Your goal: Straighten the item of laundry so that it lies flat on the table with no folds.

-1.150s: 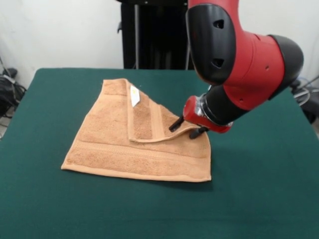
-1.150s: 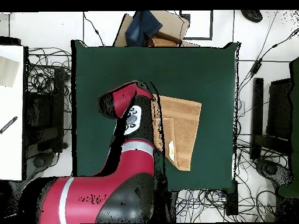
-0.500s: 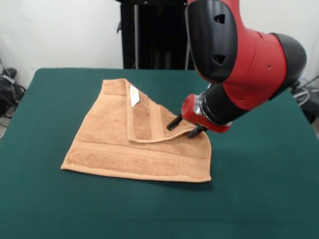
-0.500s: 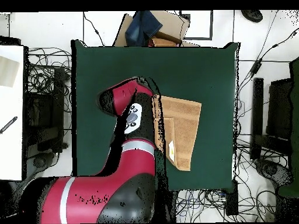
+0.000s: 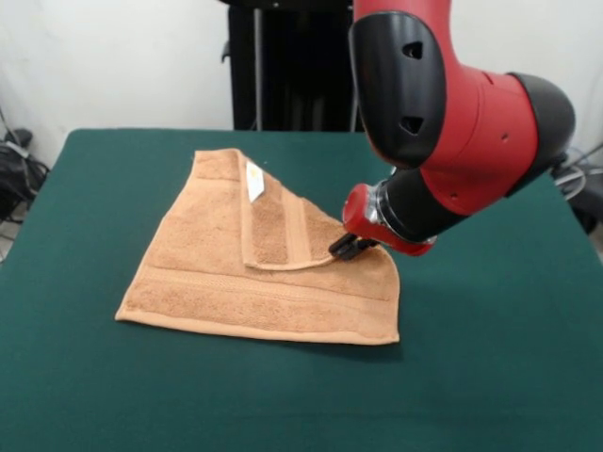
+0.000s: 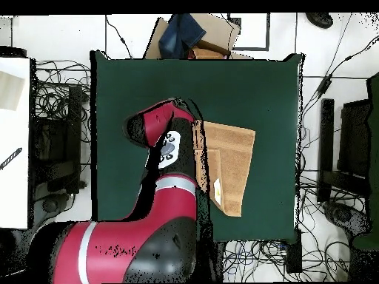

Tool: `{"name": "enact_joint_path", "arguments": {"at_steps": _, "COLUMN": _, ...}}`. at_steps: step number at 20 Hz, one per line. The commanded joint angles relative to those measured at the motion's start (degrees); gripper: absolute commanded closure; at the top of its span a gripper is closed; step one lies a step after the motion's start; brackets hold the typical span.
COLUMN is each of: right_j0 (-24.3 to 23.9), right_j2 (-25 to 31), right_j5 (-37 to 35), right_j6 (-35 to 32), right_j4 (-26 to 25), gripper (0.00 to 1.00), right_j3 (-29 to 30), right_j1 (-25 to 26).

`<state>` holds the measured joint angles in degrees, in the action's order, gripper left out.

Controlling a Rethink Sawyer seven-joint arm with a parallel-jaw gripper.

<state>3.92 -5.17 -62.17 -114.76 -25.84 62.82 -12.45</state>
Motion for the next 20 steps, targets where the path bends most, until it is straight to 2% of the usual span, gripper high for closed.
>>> {"name": "enact_joint_path", "arguments": {"at_steps": 1, "right_j0": -0.82, "right_j2": 5.01, "right_j5": 1.11, "right_j6": 9.07, "right_j4": -2.69, "gripper": 1.00, "right_j3": 3.23, "right_j1": 1.17}}
{"name": "enact_joint_path", "arguments": {"at_steps": 13, "right_j0": -0.95, "right_j2": 5.25, "right_j5": 0.02, "right_j6": 8.78, "right_j4": -2.36, "gripper": 1.00, "right_j3": 1.54, "right_j1": 2.29}}
{"name": "enact_joint_path", "arguments": {"at_steps": 20, "right_j0": -0.74, "right_j2": 4.38, "right_j5": -0.32, "right_j6": 8.17, "right_j4": -2.41, "gripper": 1.00, "right_j3": 3.08, "right_j1": 0.73}}
